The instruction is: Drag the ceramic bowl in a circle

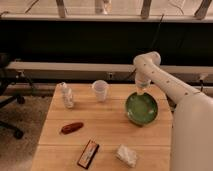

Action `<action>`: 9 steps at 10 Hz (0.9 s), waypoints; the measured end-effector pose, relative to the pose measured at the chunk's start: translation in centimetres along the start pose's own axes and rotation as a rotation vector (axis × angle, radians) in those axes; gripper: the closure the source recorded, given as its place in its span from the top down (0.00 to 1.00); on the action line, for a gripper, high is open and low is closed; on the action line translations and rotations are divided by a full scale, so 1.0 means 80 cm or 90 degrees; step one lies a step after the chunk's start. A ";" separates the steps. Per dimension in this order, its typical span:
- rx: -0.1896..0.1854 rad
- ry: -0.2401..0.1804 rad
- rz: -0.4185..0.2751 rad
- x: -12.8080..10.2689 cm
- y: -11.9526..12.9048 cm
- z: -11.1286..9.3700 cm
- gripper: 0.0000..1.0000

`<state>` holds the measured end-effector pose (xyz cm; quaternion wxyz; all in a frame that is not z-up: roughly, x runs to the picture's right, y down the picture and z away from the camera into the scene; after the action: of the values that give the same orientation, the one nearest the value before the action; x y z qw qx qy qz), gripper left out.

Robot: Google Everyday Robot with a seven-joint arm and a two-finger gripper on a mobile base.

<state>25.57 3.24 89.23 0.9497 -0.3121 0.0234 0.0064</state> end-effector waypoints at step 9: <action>-0.025 0.007 0.111 0.081 0.132 0.014 0.00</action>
<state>31.80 12.38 83.61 0.9392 -0.3272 0.0556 0.0877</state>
